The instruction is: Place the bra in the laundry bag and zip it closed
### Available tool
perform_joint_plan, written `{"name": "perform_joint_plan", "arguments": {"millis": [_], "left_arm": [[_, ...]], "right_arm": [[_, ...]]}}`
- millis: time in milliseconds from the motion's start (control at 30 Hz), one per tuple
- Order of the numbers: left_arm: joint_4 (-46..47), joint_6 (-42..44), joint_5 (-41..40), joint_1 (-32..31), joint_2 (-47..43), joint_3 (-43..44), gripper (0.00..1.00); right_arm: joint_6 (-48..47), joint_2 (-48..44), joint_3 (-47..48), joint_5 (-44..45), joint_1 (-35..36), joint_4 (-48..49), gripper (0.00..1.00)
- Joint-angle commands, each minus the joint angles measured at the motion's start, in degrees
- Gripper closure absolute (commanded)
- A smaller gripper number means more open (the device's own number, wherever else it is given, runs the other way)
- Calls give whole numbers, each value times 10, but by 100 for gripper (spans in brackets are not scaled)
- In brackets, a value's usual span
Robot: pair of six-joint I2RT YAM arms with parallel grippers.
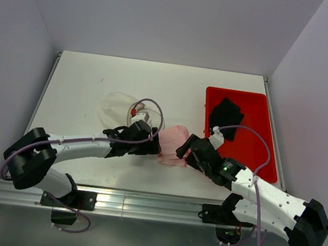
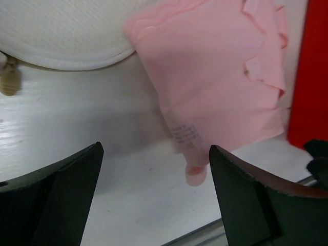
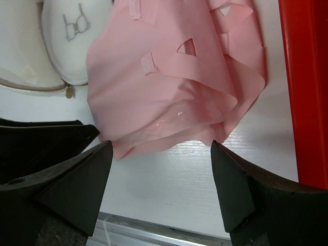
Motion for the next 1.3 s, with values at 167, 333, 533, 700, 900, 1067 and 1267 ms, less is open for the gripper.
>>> {"name": "perform_joint_plan", "arguments": {"millis": [167,333,533,700,900,1067,1267], "left_arm": [[176,-122,12,-2,-34,-53,8],[204,-186,-2,-8,-10,-74,9],[257,-249,-36,-20,-13,-112,10],[259,-270,-60,-25,3,-103,12],[283,-300,-73,-32,42,-88,18],[307,-318,-68,-35,83,-79,23],[343,-315,-70,-36,100,-76,29]], "right_arm": [[6,-24,-6,18,-4,-2,16],[8,-36,-7,21,-5,-10,16],[6,-49,-7,23,-8,-18,16],[7,-48,-10,20,-8,-17,16],[6,-51,-10,20,-9,-16,16],[7,-54,-13,20,-10,-15,16],[6,-51,-17,19,-9,-13,16]]}}
